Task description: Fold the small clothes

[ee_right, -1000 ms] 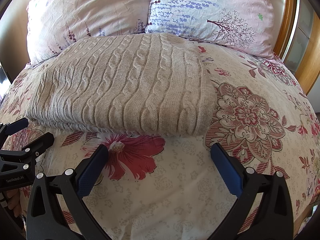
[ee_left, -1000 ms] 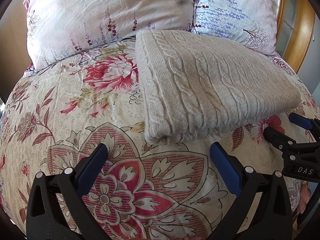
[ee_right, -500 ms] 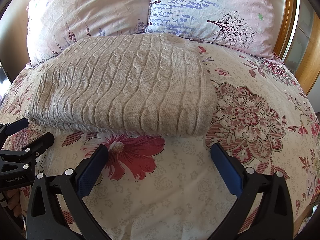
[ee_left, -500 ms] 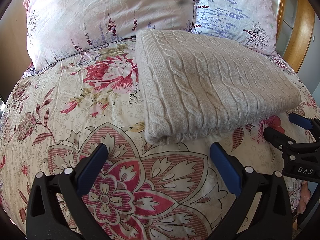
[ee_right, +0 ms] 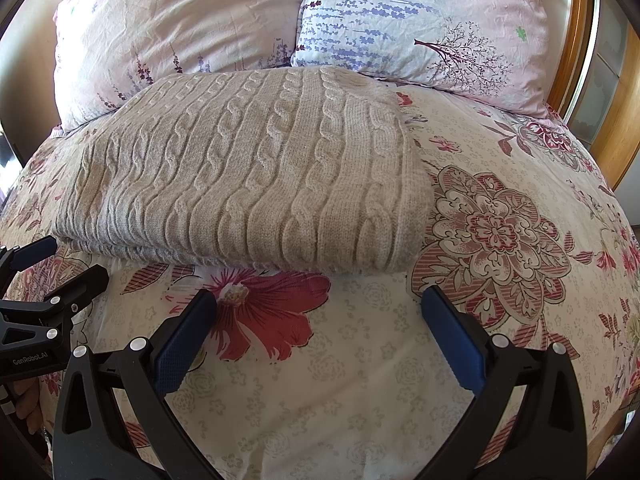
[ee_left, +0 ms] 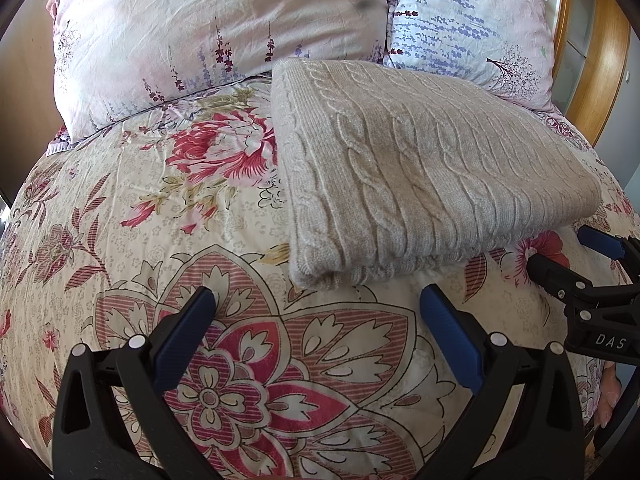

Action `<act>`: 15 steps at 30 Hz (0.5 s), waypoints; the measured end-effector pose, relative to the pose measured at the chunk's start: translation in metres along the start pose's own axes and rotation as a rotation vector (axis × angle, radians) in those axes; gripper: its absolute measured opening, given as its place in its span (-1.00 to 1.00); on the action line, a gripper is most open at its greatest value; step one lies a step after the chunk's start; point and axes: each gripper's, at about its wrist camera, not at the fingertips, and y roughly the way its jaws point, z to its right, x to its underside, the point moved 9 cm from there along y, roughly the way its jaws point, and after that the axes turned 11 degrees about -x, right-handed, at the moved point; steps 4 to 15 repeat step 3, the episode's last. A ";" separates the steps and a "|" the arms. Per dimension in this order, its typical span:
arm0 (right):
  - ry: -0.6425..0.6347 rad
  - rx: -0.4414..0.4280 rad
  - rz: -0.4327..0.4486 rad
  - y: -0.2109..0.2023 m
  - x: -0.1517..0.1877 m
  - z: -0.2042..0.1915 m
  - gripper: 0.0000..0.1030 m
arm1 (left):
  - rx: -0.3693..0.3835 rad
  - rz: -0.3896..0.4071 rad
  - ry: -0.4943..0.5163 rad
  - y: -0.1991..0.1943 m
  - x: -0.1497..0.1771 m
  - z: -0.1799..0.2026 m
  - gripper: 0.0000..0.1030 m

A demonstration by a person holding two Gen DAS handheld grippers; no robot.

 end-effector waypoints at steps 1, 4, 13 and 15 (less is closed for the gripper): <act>0.000 0.000 0.000 0.000 0.000 0.000 0.97 | 0.000 0.000 0.000 0.000 0.000 0.000 0.97; 0.000 0.000 0.000 0.000 0.000 0.000 0.97 | 0.000 0.000 0.000 0.000 0.000 0.000 0.97; 0.000 0.000 0.000 0.000 0.000 0.000 0.97 | 0.000 0.000 0.000 0.000 0.000 0.000 0.97; 0.000 0.000 0.000 0.000 0.000 0.000 0.97 | 0.000 0.000 0.000 0.000 0.000 0.000 0.97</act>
